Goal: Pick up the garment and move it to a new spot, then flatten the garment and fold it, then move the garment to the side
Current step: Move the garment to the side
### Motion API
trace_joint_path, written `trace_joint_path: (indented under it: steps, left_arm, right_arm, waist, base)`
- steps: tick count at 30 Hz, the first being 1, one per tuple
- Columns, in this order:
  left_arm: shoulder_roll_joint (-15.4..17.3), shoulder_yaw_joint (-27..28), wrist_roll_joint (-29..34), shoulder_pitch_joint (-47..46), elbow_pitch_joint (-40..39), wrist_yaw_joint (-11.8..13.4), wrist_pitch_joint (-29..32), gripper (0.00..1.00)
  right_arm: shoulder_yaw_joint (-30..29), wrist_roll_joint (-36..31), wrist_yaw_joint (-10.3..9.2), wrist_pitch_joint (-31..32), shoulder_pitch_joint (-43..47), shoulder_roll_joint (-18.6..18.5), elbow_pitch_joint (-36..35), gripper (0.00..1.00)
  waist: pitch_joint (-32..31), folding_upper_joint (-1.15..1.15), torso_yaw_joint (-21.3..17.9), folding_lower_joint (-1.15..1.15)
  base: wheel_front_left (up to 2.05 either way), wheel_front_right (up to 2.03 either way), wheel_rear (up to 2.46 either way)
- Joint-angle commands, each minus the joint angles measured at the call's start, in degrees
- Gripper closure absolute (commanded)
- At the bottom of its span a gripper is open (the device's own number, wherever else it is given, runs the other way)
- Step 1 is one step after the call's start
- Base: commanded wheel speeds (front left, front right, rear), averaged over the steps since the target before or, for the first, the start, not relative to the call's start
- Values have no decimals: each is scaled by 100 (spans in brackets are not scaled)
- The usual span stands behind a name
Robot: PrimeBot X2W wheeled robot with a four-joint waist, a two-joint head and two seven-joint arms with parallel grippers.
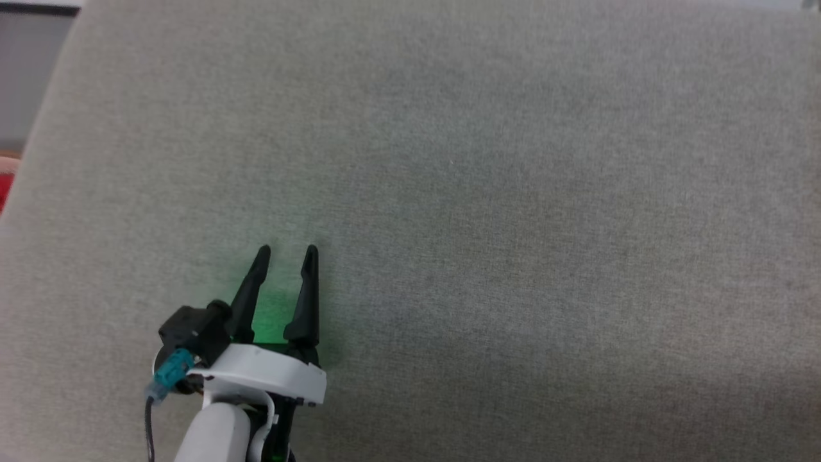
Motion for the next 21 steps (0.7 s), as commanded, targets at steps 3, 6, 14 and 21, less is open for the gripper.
trace_joint_path:
  steps: [3,6,14,21]
  left_arm:
    - [-37,11,54,-140,-17,-38,5,0]
    - [-50,20,61,-173,-20,-48,5,0]
    - [-92,-6,112,-264,40,-83,5,0]
    - [-75,89,144,-185,89,-83,5,0]
  right_arm:
    - [64,-320,-11,2,-177,-276,229,100]
    - [78,-448,-11,8,-217,-332,336,100]
    - [-250,-777,-11,-38,-91,37,963,100]
    - [-669,-1051,-11,-41,-4,516,1190,0]
  waist:
    - [323,0,-68,0]
    - [391,0,-63,0]
    - [500,0,15,0]
    - [345,0,24,0]
  base:
    - [0,0,0]
    - [0,0,0]
    - [0,0,0]
    - [0,0,0]
